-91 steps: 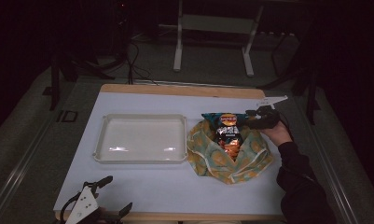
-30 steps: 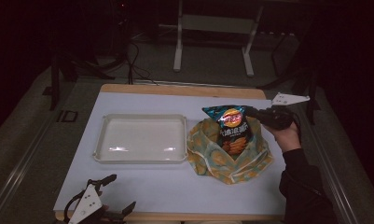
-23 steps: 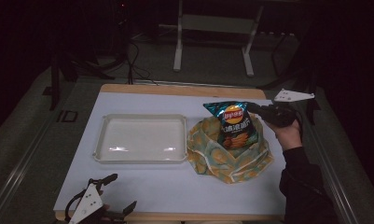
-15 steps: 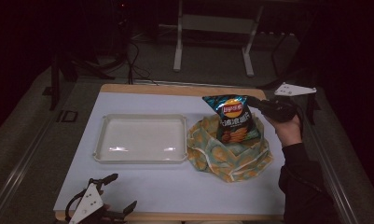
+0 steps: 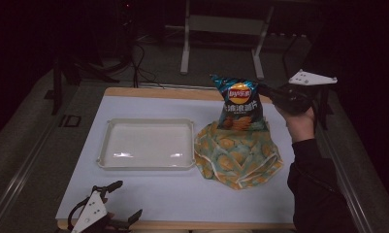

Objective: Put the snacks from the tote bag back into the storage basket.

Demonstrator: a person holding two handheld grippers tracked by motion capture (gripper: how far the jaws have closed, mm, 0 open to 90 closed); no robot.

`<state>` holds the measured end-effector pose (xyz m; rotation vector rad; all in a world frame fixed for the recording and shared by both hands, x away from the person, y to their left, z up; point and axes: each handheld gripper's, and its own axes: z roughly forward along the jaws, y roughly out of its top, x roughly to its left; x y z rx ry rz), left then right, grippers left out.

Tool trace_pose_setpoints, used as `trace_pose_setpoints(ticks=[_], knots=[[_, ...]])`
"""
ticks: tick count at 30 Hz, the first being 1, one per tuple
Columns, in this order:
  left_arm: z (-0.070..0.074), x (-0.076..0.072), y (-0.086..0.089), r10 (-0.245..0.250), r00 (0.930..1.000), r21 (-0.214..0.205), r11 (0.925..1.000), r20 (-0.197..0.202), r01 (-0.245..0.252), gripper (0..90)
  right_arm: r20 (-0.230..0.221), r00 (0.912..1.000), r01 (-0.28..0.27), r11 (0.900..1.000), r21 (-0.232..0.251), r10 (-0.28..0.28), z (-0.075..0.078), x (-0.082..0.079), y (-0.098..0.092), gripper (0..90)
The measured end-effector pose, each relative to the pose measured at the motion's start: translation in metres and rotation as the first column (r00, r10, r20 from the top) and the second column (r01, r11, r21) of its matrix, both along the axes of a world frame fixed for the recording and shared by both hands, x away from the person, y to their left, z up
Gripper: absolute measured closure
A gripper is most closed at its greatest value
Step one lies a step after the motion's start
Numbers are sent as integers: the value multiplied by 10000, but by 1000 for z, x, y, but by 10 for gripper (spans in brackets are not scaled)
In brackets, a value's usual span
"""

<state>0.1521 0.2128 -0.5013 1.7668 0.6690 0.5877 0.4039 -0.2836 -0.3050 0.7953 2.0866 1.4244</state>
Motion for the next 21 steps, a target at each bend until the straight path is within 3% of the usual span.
trace_pose_setpoints(ticks=[11,21], knots=[[0,0,-1,-19,10000,-23,10000,10,19,1,308,9994,-149,9999,-5,149,28,-10,29,900],[1,0,-1,-97,9999,-104,9999,66,98,1,387,9972,-640,9979,47,638,35,-14,66,900]])
